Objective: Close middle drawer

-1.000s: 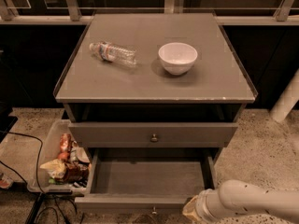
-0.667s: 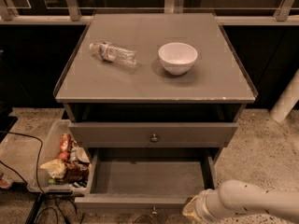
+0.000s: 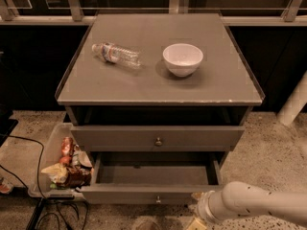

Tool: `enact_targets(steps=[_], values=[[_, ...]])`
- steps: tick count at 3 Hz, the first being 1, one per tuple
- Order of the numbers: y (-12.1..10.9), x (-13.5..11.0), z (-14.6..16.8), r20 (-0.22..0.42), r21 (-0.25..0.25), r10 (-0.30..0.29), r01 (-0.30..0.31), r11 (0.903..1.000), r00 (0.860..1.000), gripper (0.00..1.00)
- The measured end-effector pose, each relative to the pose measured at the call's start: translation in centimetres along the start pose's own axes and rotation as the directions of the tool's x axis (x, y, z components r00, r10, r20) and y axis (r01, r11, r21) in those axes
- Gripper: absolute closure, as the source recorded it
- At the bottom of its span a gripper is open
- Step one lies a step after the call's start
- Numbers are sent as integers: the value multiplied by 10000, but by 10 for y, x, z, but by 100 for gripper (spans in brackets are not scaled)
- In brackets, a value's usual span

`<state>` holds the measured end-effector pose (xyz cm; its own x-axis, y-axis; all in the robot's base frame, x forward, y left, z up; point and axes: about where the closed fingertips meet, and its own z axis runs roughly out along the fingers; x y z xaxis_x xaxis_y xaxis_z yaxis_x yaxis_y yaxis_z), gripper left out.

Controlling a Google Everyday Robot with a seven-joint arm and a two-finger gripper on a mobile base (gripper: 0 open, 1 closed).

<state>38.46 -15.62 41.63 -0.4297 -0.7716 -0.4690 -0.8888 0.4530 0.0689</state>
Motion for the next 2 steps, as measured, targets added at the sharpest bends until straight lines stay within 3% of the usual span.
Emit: enact_targets(steps=[1,2], values=[[-25,-5,5,600,168,-254,244,9996,9979,38],[-49,-1,27,1737,-59,-603,622,9980,9830,62]])
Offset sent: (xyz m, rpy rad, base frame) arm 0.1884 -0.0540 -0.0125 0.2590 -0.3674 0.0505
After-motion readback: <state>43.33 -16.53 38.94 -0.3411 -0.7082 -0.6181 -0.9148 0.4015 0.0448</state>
